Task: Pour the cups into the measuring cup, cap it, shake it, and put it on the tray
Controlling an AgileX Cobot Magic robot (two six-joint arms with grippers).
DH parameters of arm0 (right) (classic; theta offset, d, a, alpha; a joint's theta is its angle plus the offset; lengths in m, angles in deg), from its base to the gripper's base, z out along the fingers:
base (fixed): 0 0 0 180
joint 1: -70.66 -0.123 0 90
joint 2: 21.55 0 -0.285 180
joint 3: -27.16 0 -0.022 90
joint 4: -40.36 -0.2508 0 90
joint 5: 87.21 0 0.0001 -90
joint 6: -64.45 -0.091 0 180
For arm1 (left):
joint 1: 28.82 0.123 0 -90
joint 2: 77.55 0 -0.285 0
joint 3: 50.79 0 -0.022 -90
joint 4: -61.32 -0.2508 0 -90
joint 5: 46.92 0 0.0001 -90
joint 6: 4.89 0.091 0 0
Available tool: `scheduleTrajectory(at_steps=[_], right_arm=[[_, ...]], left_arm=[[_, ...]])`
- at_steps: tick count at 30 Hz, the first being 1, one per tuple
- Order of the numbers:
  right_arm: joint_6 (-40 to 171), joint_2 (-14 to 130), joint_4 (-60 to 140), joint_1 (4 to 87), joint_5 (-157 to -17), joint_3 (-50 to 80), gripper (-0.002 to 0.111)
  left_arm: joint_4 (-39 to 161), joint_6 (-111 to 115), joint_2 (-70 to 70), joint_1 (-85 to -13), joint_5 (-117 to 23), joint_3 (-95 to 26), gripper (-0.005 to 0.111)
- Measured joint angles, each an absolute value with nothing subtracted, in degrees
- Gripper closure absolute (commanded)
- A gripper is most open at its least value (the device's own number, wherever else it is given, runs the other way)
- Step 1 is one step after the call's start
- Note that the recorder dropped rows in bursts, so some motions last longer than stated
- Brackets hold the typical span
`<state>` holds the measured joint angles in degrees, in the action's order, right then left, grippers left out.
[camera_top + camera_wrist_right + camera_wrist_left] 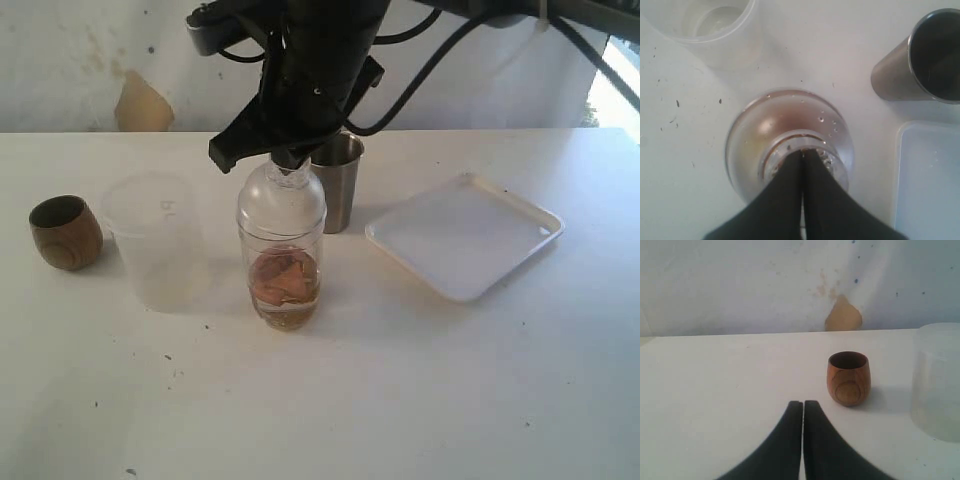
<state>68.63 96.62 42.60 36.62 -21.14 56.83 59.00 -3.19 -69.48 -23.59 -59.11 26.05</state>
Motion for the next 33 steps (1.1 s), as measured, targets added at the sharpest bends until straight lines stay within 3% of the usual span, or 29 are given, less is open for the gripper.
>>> scheduleTrajectory(at_steps=[16,25,33], right_arm=[[69.3,96.3,42.4,36.6,-21.3,56.8,0.107],[69.9,94.7,41.8,36.6,-19.7,56.6,0.072],[70.0,93.4,41.6,36.6,-18.1,56.5,0.07]], left_arm=[[59.0,-3.2,-69.5,-23.6,-59.1,26.1,0.106],[59.0,-3.2,-69.5,-23.6,-59.1,26.1,0.106],[59.0,-3.2,-69.5,-23.6,-59.1,26.1,0.106]])
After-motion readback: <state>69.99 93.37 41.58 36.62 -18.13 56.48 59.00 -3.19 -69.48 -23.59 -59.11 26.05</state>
